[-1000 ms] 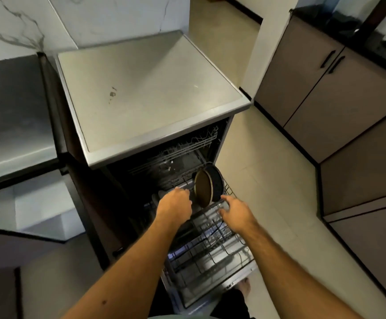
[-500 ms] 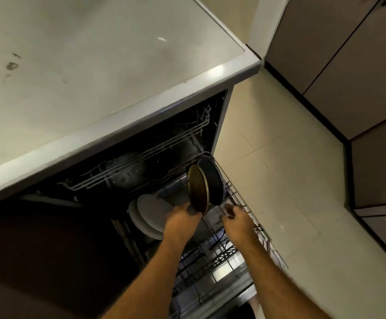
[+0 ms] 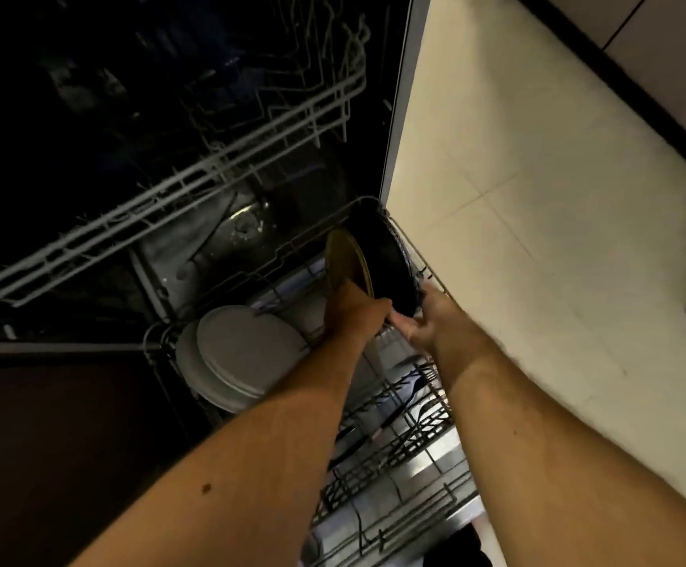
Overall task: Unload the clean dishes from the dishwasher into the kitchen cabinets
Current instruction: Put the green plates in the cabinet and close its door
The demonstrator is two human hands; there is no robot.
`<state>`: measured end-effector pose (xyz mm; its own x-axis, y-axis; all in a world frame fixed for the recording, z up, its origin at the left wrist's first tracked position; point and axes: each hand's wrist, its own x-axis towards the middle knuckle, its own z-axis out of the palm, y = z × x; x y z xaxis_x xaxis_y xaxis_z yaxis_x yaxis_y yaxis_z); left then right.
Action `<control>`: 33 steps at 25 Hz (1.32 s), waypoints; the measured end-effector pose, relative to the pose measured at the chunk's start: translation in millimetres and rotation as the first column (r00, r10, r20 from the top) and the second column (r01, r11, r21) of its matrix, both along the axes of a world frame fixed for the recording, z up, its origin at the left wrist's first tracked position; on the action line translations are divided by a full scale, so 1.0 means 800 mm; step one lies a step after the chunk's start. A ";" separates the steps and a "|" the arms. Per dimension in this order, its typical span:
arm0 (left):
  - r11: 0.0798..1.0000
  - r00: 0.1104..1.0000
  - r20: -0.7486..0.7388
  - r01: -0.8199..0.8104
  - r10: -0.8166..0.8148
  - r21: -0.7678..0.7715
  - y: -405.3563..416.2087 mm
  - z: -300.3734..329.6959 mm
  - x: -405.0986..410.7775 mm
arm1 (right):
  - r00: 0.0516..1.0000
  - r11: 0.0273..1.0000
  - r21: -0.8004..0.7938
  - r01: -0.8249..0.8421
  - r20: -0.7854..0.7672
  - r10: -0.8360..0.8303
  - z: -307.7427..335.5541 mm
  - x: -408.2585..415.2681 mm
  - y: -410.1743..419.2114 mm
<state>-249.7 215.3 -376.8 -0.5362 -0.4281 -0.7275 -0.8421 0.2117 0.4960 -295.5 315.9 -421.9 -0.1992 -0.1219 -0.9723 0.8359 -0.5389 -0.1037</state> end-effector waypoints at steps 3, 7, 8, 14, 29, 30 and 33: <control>0.997 0.999 0.030 0.025 -0.023 -0.070 -0.003 -0.019 -0.004 | 0.998 0.998 0.017 -0.061 0.018 0.061 -0.045 -0.010 -0.002; 0.985 0.997 0.067 0.036 -0.025 -0.169 -0.006 -0.010 -0.001 | 0.986 0.996 0.062 0.062 0.150 -0.071 -0.086 -0.006 -0.002; 0.985 0.998 0.070 0.019 -0.007 -0.174 -0.006 -0.003 0.004 | 0.991 0.994 0.085 0.065 0.109 -0.074 -0.097 0.002 0.002; 0.994 0.994 -0.030 -0.104 0.103 -0.032 -0.013 0.053 0.046 | 0.982 0.970 -0.172 0.173 0.102 -0.157 -0.029 0.065 0.010; 0.704 0.761 -0.194 -0.427 0.619 0.568 -0.050 0.352 0.231 | 0.985 0.994 -0.064 -0.084 -0.154 0.074 0.357 0.213 0.035; 0.692 0.751 -0.204 -0.418 0.627 0.588 -0.053 0.371 0.246 | 0.980 0.993 -0.079 -0.092 -0.184 0.076 0.380 0.226 0.032; 0.646 0.714 -0.219 -0.403 0.665 0.648 -0.060 0.421 0.296 | 0.956 0.989 -0.051 -0.141 -0.265 0.122 0.435 0.266 0.032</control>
<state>-12.7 167.2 -39.8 -0.6266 -0.3604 -0.6910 -0.4031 -0.6090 0.6831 -82.8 341.8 -73.6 -0.4221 -0.2287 -0.8772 0.8488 -0.4397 -0.2938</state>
